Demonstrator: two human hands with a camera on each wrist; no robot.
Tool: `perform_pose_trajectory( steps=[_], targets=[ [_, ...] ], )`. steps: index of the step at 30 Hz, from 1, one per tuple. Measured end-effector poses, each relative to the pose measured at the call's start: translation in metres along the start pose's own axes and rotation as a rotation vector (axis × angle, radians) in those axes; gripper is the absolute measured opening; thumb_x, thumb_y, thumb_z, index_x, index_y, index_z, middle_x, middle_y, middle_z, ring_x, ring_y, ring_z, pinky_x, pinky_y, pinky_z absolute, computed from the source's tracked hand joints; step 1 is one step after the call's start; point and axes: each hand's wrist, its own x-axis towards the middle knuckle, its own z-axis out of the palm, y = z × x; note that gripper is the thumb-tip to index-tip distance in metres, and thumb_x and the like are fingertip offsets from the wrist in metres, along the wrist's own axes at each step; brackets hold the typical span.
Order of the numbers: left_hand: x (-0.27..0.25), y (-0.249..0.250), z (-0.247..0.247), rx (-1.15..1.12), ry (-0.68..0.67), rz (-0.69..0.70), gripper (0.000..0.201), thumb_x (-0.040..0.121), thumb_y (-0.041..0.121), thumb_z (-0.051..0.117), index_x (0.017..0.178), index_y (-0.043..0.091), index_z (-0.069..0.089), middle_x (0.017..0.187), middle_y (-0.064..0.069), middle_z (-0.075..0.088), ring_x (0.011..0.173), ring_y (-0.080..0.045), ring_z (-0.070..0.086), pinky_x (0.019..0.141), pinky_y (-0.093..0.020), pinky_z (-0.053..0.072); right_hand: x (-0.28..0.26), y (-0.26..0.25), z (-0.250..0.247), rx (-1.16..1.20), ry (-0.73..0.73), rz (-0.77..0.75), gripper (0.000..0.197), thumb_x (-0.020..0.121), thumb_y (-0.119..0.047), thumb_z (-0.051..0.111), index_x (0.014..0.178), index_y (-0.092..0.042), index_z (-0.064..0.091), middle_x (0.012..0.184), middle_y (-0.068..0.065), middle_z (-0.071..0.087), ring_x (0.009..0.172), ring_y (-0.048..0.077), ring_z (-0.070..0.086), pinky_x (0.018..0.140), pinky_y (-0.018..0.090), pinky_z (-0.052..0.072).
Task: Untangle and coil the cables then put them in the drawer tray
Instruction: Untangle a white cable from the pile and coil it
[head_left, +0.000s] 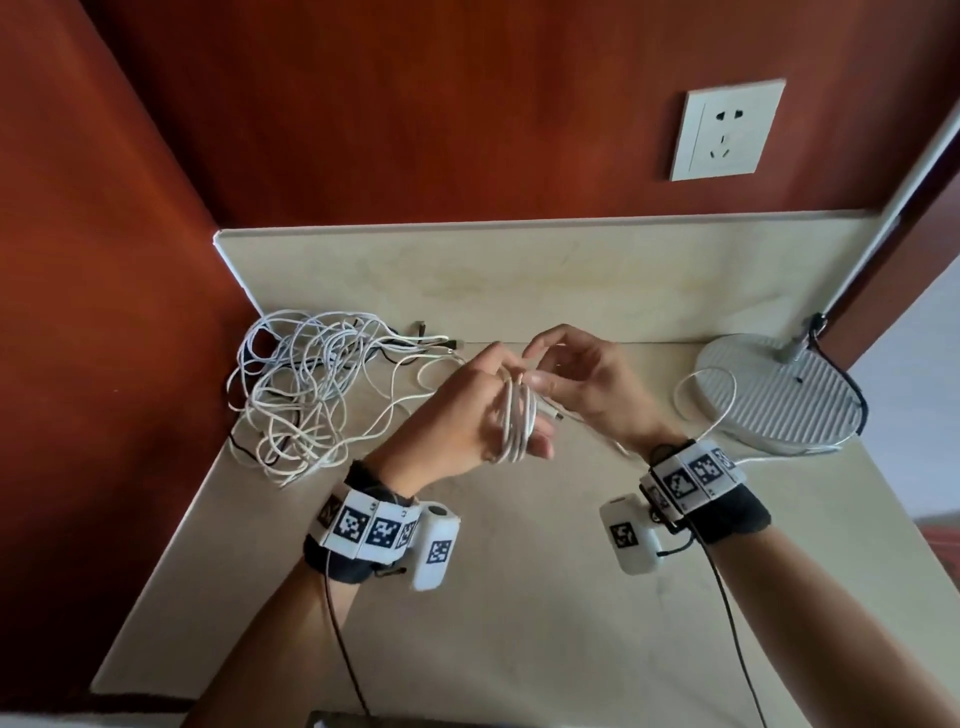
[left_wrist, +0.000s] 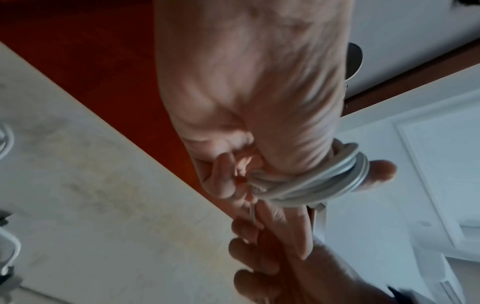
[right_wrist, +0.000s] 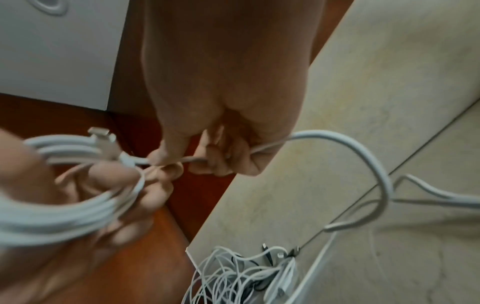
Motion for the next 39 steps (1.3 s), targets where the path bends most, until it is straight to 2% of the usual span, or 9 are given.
perform_pose_trajectory(
  steps=[4,7,12,19,23,27,31,34,39],
  targets=[
    [0.014,-0.003,0.0,0.319,0.123,0.223,0.037,0.078,0.036,0.08,0.11,0.053,0.07,0.134,-0.013,0.054,0.089,-0.028,0.07,0.087,-0.04,0.057,0.0,0.01,0.012,-0.14,0.082,-0.06,0.014,0.092,0.001,0.073,0.086,-0.011,0.075,0.076,0.009,0.073,0.066,0.02,0.061,0.06,0.033,0.049],
    [0.029,0.003,0.002,0.445,0.209,0.336,0.023,0.084,0.042,0.075,0.103,0.029,0.082,0.139,-0.007,0.048,0.083,-0.011,0.067,0.083,-0.033,0.055,-0.004,0.012,0.021,-0.193,0.074,-0.098,0.036,0.095,0.011,0.058,0.074,-0.015,0.072,0.063,-0.015,0.065,0.057,-0.001,0.055,0.057,0.02,0.044],
    [0.05,-0.007,0.004,0.02,0.47,0.098,0.041,0.09,0.039,0.068,0.105,0.001,0.071,0.089,0.006,0.077,0.086,-0.009,0.073,0.077,-0.034,0.06,-0.009,0.01,0.018,-0.43,0.011,-0.095,0.041,0.111,-0.028,0.048,0.073,-0.022,0.061,0.062,0.006,0.054,0.055,0.012,0.044,0.058,0.031,0.04],
    [0.072,-0.038,-0.015,0.276,0.704,0.029,0.026,0.09,0.026,0.08,0.069,0.017,0.067,0.071,0.002,0.074,0.075,-0.007,0.075,0.065,-0.024,0.055,-0.031,0.013,0.012,-0.759,-0.173,-0.037,0.025,0.108,-0.03,0.047,0.107,-0.014,0.066,0.058,-0.007,0.05,0.057,0.018,0.049,0.061,0.042,0.047],
    [0.069,-0.063,-0.011,0.491,0.61,-0.066,0.042,0.078,0.058,0.077,0.067,0.018,0.07,0.066,0.007,0.072,0.068,-0.003,0.072,0.071,-0.036,0.058,-0.033,-0.009,0.002,-1.064,-0.142,-0.086,0.023,0.108,-0.037,0.048,0.11,-0.025,0.069,0.092,0.0,0.072,0.087,0.032,0.066,0.064,0.036,0.043],
    [0.061,-0.057,0.004,0.543,0.249,-0.075,0.032,0.079,0.012,0.075,0.054,0.029,0.065,0.059,0.01,0.068,0.06,-0.003,0.068,0.068,-0.036,0.059,-0.027,-0.032,-0.017,-1.108,-0.003,-0.187,0.029,0.088,-0.06,0.07,0.095,-0.032,0.076,0.077,-0.008,0.072,0.07,0.022,0.067,0.059,0.03,0.043],
    [0.049,-0.051,0.018,0.453,-0.017,-0.214,0.031,0.078,0.008,0.088,0.064,0.023,0.065,0.065,0.007,0.072,0.07,-0.009,0.073,0.077,-0.038,0.062,-0.018,-0.035,-0.034,-1.04,-0.049,-0.128,0.056,0.062,-0.078,0.076,0.073,-0.024,0.065,0.054,-0.011,0.05,0.05,0.009,0.043,0.05,0.025,0.026],
    [0.041,-0.042,0.021,0.279,-0.126,-0.252,0.014,0.082,-0.004,0.079,0.078,-0.009,0.067,0.069,-0.005,0.074,0.085,-0.034,0.077,0.084,-0.062,0.058,-0.01,-0.028,-0.042,-0.568,-0.188,-0.047,0.047,0.067,-0.054,0.088,0.076,-0.016,0.063,0.056,-0.01,0.038,0.054,0.011,0.029,0.053,0.027,0.025],
    [0.032,-0.014,0.027,0.192,-0.145,-0.155,0.005,0.083,0.026,0.08,0.081,0.026,0.076,0.078,0.008,0.078,0.077,-0.006,0.074,0.073,-0.027,0.055,-0.006,-0.016,-0.04,-0.093,-0.263,0.023,0.019,0.091,-0.017,0.072,0.092,-0.001,0.061,0.074,-0.005,0.064,0.064,0.005,0.055,0.063,0.017,0.044]
  ],
)
